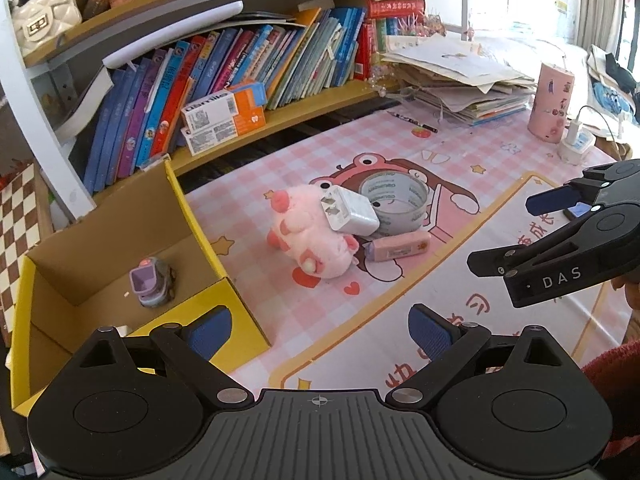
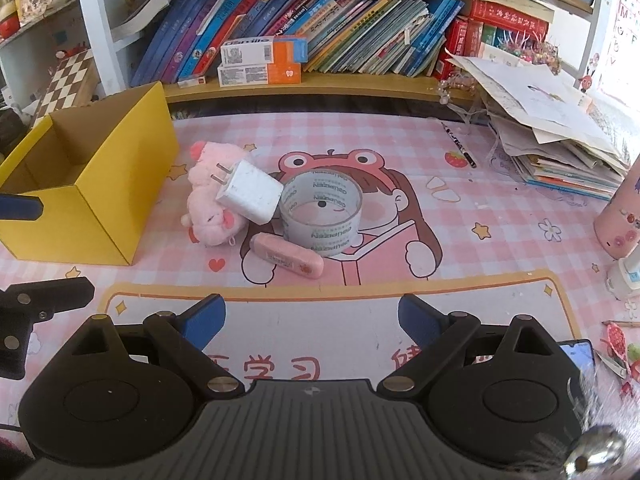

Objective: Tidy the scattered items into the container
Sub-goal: 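Move left tool toward white charger plug on the plush pig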

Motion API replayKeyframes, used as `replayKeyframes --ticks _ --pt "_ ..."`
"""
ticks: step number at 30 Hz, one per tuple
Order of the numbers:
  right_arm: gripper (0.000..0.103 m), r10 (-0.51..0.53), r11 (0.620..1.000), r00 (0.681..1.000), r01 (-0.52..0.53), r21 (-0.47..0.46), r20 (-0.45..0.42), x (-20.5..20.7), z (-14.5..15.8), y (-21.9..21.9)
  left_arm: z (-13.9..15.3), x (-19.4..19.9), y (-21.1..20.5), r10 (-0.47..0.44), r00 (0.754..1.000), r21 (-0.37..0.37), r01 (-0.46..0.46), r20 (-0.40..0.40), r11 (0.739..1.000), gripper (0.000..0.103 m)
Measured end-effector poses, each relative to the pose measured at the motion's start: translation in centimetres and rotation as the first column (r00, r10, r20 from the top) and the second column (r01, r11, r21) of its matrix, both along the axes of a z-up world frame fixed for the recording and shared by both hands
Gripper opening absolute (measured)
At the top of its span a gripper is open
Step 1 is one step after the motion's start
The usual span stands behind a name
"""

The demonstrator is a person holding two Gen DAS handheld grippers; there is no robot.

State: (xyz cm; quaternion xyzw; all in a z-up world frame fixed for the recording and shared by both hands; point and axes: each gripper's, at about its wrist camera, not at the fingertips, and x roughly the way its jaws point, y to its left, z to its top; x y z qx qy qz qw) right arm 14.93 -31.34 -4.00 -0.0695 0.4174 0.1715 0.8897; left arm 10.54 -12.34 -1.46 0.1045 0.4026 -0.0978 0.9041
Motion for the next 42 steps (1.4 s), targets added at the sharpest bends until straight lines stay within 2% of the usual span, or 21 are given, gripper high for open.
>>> replayKeyframes --ticks 19,42 --pt "0.094 -0.02 1.0 0.999 0.02 -0.003 -0.037 3.8 -1.8 0.3 -1.6 4.0 -0.8 -0.03 0.999 -0.028 0.029 -0.034 0.999 0.097" --pt "0.092 0.001 1.0 1.0 -0.001 0.004 -0.028 7.6 -3.3 0.5 -3.7 7.8 -1.9 -0.002 0.999 -0.027 0.001 -0.051 1.0 0.095"
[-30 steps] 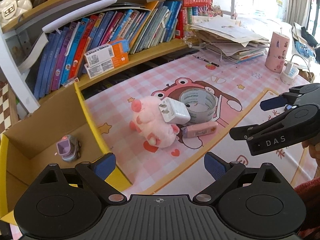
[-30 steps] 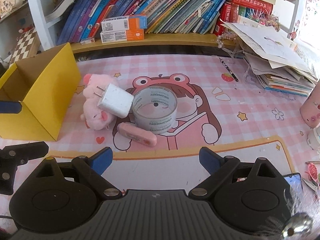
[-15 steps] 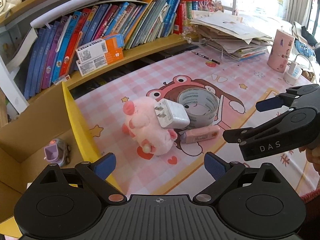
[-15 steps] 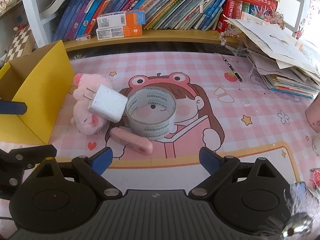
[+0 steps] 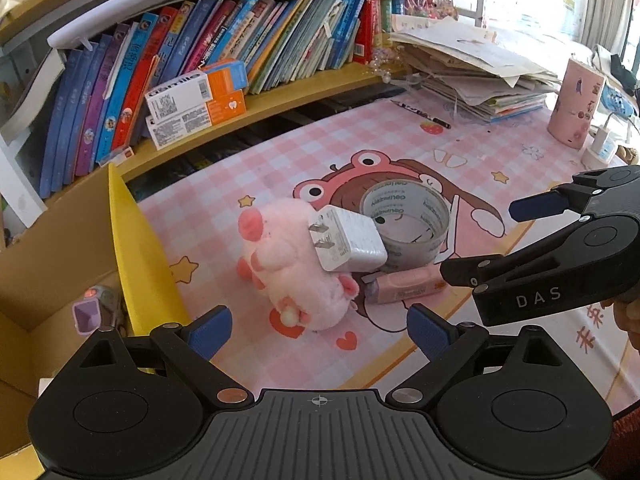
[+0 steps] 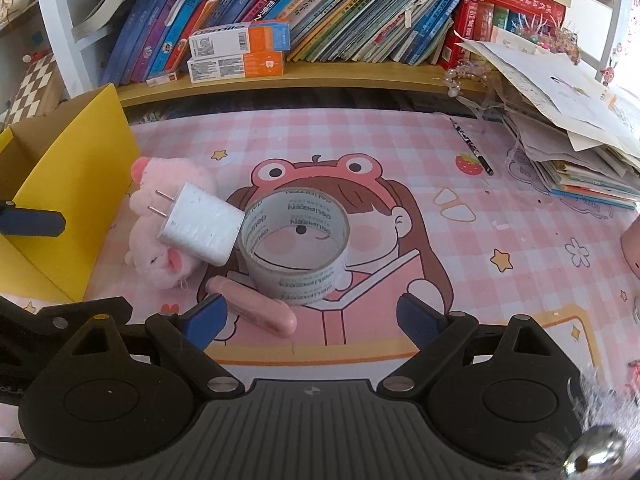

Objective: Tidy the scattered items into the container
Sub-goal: 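Move left tool toward white charger plug on the plush pig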

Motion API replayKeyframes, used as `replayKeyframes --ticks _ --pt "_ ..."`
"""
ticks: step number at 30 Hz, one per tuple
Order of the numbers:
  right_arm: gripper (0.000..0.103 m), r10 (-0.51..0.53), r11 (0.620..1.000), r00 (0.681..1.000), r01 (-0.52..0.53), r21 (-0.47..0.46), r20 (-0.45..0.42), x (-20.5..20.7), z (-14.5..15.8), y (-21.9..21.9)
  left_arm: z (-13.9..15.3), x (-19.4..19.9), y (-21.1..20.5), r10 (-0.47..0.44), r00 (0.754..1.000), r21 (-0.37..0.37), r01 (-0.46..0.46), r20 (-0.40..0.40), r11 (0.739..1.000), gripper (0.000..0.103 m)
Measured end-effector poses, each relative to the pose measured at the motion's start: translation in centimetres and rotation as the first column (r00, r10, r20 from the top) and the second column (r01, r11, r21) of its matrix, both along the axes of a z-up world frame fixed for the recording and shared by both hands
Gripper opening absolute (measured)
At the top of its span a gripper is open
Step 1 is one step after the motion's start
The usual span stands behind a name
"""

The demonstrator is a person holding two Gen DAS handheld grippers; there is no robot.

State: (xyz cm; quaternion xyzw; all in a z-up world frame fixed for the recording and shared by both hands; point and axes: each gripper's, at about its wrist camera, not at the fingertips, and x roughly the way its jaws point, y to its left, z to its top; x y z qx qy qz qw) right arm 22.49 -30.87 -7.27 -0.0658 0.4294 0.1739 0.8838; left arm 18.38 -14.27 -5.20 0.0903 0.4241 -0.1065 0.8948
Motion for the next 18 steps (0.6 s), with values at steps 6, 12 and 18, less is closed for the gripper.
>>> replayKeyframes --ticks 6,12,18 --pt "0.091 0.014 1.0 1.0 -0.014 0.009 -0.009 0.7 -0.4 0.4 -0.5 0.9 -0.2 -0.004 1.0 0.01 0.004 0.004 1.0 0.089" --pt "0.085 0.013 1.0 1.0 -0.013 0.015 -0.024 1.5 -0.9 0.5 -1.0 1.8 -0.6 -0.019 1.0 0.021 0.019 -0.001 1.0 0.083" --pt "0.079 0.026 0.999 0.996 -0.024 0.024 -0.081 1.7 -1.8 0.0 -0.8 1.8 -1.3 -0.062 0.998 0.032 0.062 0.029 0.998 0.069"
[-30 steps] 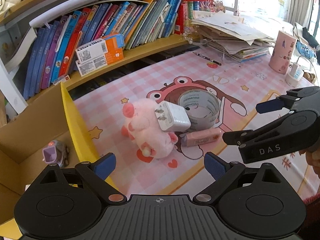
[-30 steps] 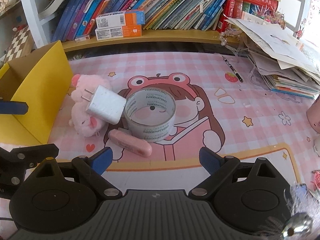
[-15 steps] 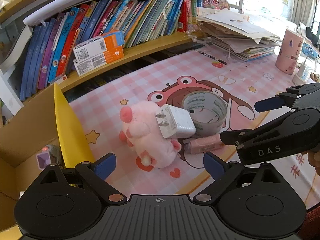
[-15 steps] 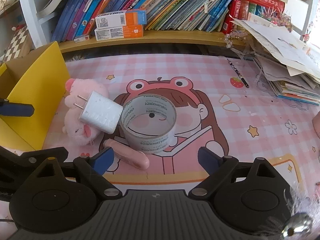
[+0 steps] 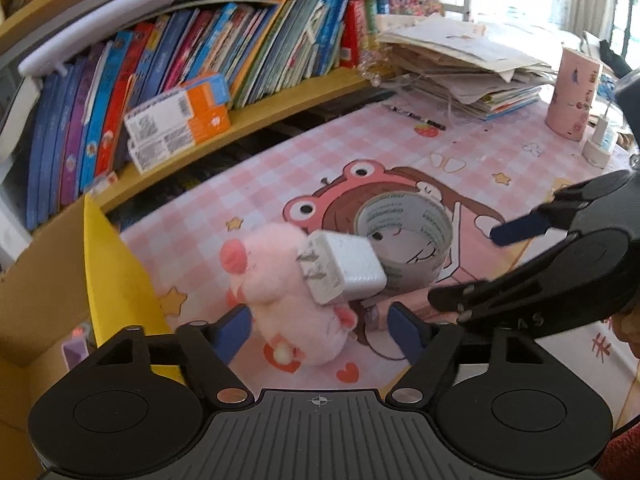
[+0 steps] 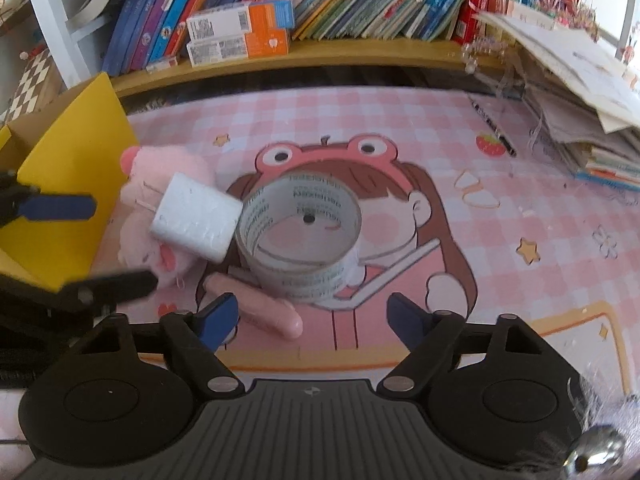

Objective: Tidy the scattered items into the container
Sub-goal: 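Move left tool toward white charger plug on the plush pig, then close left tool on white charger plug while right tool grasps pink eraser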

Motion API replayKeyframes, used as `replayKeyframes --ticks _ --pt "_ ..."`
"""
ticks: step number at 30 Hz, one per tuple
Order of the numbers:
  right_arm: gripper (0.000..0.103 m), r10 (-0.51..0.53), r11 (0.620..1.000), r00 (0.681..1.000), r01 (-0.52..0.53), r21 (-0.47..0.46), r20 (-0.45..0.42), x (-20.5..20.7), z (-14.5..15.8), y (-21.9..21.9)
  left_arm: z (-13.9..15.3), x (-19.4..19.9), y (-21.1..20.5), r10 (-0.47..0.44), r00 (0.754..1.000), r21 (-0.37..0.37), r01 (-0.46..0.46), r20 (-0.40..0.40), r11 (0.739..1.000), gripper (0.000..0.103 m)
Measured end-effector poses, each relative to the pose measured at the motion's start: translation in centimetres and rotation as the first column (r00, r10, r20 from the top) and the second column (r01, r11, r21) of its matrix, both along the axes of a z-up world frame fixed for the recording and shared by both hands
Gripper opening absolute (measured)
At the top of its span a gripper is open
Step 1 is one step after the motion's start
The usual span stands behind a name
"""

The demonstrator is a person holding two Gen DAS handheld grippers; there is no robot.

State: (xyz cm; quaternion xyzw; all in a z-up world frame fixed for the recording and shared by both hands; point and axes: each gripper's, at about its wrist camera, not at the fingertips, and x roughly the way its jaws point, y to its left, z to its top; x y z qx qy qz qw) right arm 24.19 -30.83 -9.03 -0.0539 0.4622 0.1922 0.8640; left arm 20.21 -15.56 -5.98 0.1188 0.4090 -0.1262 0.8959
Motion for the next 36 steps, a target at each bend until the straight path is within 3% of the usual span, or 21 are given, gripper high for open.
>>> replayKeyframes --ticks 2,11,14,19,21,23,25,31,36 --pt "0.074 0.02 1.0 1.0 -0.02 -0.003 -0.016 -0.2 -0.3 0.0 0.0 0.2 0.0 -0.003 1.0 -0.009 0.003 -0.001 1.0 0.06" --pt "0.063 0.107 0.994 0.994 -0.105 0.034 -0.04 -0.2 -1.2 1.4 -0.2 2.2 -0.5 -0.009 1.0 -0.048 0.009 -0.003 0.999 0.059" --pt "0.058 0.122 0.992 0.991 -0.12 0.039 -0.048 0.3 -1.6 1.8 -0.6 3.1 -0.5 -0.001 1.0 -0.056 0.0 -0.015 0.998 0.053" --pt "0.055 0.146 0.989 0.988 -0.145 0.034 -0.039 0.4 -1.8 2.3 -0.9 3.6 -0.9 0.0 1.0 -0.075 -0.002 -0.019 0.997 0.052" --pt "0.052 0.157 0.987 0.987 -0.157 0.028 -0.029 0.4 -1.8 2.5 -1.1 3.5 -1.1 -0.018 0.999 -0.083 0.016 -0.027 0.996 0.048" --pt "0.04 0.165 0.986 0.986 -0.165 0.022 -0.019 0.3 -1.8 2.5 -1.3 3.3 -1.4 -0.037 0.999 -0.091 0.033 -0.035 0.995 0.032" --pt "0.034 0.171 0.985 0.985 -0.171 0.022 -0.011 0.3 -1.7 2.5 -1.5 3.2 -1.6 -0.053 0.998 -0.103 0.048 -0.042 0.994 0.028" --pt "0.024 0.188 0.982 0.982 -0.188 0.03 -0.014 -0.1 -1.7 2.2 -1.1 2.4 -1.7 -0.075 0.997 -0.12 0.071 -0.028 0.99 0.027" --pt "0.023 0.18 0.983 0.984 -0.18 0.033 -0.013 -0.7 -1.5 1.8 -0.2 1.6 -1.4 -0.081 0.997 -0.124 0.08 -0.004 0.989 0.026"
